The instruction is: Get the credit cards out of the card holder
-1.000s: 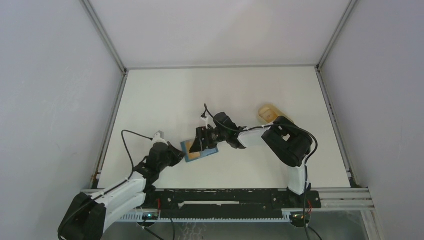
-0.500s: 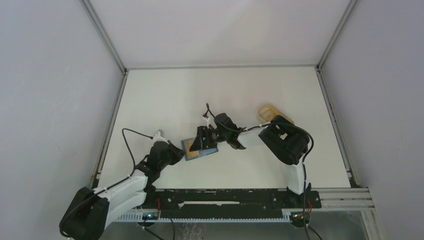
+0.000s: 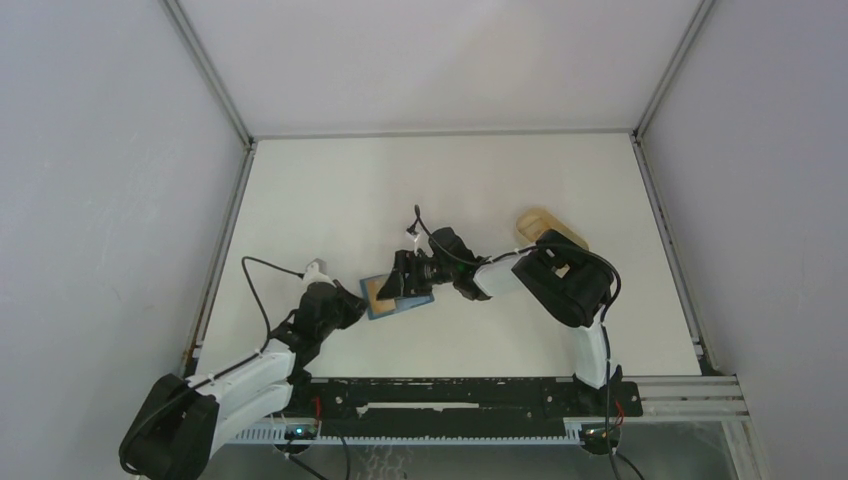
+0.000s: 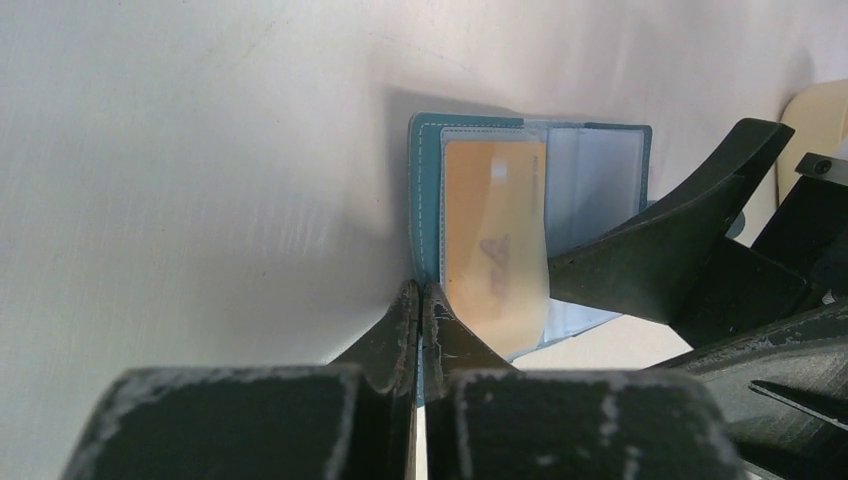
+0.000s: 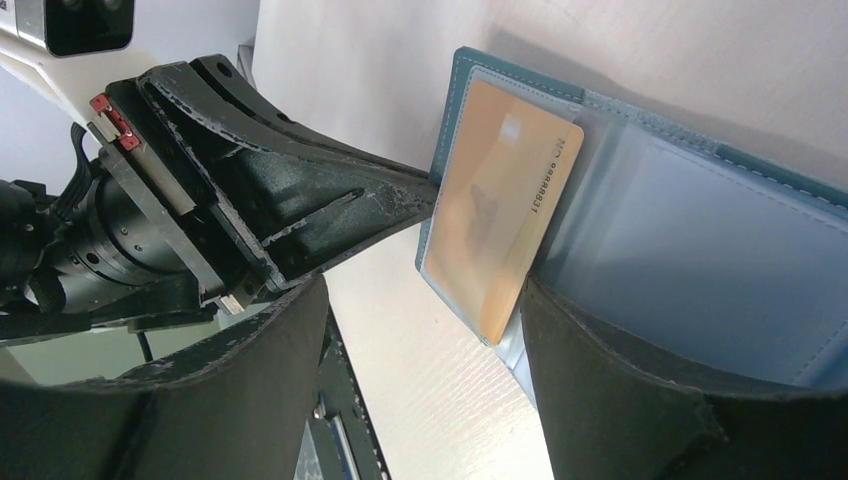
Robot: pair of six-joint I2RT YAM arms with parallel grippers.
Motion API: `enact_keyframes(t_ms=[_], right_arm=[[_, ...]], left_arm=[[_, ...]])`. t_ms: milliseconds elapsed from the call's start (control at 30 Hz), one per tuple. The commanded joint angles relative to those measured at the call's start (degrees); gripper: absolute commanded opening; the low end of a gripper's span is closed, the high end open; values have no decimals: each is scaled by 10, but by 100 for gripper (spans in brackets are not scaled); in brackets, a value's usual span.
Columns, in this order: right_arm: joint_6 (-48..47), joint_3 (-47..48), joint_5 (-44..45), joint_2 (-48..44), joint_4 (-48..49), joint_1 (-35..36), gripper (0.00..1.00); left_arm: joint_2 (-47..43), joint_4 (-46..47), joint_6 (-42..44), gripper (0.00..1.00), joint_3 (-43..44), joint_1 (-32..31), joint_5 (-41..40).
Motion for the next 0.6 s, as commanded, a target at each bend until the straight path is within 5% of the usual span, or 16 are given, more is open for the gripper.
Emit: enact_keyframes(t_ms=[0,367,567], right_arm=[[-1,-5,-27,-15,64,34,78],[98,-20,-111,19,270,40,72],[102,-20,-89,32,244,37,71]], left_arm=[[0,-28,13,0,-6,0,6],[-9,-37,15,0,-4,0,5],[-17,-48,16,0,-1,1,4]])
